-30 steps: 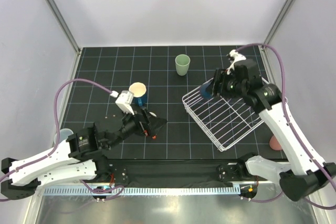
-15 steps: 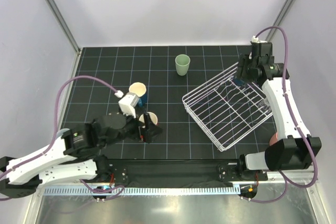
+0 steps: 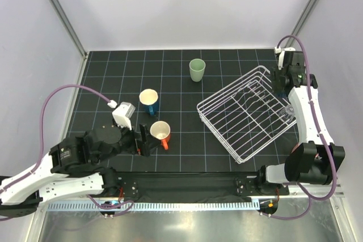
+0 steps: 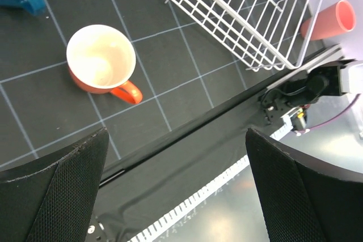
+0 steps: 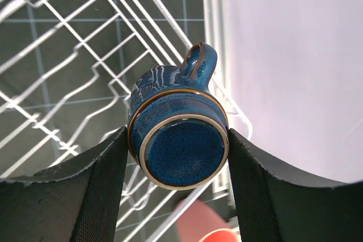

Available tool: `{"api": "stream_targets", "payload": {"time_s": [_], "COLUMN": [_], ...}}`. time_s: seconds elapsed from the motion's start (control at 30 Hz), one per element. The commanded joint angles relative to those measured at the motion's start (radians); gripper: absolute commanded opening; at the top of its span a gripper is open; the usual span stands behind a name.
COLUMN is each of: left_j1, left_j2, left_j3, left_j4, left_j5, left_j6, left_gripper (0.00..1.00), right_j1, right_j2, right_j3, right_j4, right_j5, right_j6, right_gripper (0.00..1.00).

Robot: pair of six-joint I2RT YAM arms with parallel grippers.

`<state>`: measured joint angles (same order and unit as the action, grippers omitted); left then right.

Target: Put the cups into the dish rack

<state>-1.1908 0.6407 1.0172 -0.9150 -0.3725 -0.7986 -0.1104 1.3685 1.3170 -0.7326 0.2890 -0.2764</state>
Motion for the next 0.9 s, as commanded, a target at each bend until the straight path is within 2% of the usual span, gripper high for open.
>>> {"api": "stream_targets", "payload": {"time_s": [0.0,0.03,0.13,0.27,0.53,0.67,0.87], "left_j1": [0.003,0.002,0.002,0.002,0.002,0.003,0.005], "left_j2": [0.011,0.020,0.050,0.066,0.036,0.048,0.056], "left_j3": [0.009,0.018,0.030,0.029,0.006,0.004,-0.023], "left_j4": [-0.031,-0.030,-0.028,-0.009,-0.002,0.008,0.019], "left_j5": [-0.032,-0.034,-0.039,-0.031,-0.026,-0.023,-0.013], "left_j6": [0.036,0.047,0.052,0.055,0.050,0.052,0.044], "left_gripper": [1.00,1.00,1.00,1.00,1.00,1.00,1.00], "right_j1": [-0.021,-0.031,-0.054,-0.089,-0.097,-0.097,-0.100], "right_j2": [-0.014,-0.026,-0.010,0.018,0.076,0.087,0.181], "right_j3": [-0.013,-0.024,-0.036,-0.013,0.001,-0.010,0.025], "right_j4": [0.107,0.114,0.128,0.079,0.074,0.081,0.047], "right_j5": [0.024,-0.019,-0.002,-0.100,-0.108,-0.166,-0.200], "right_j6": [-0.150,-0.171,-0.182,-0.216,-0.244,-0.279,-0.287], "right_gripper": [0.04,0.04,0.04,0.04,0.04,0.04,0.04]}}
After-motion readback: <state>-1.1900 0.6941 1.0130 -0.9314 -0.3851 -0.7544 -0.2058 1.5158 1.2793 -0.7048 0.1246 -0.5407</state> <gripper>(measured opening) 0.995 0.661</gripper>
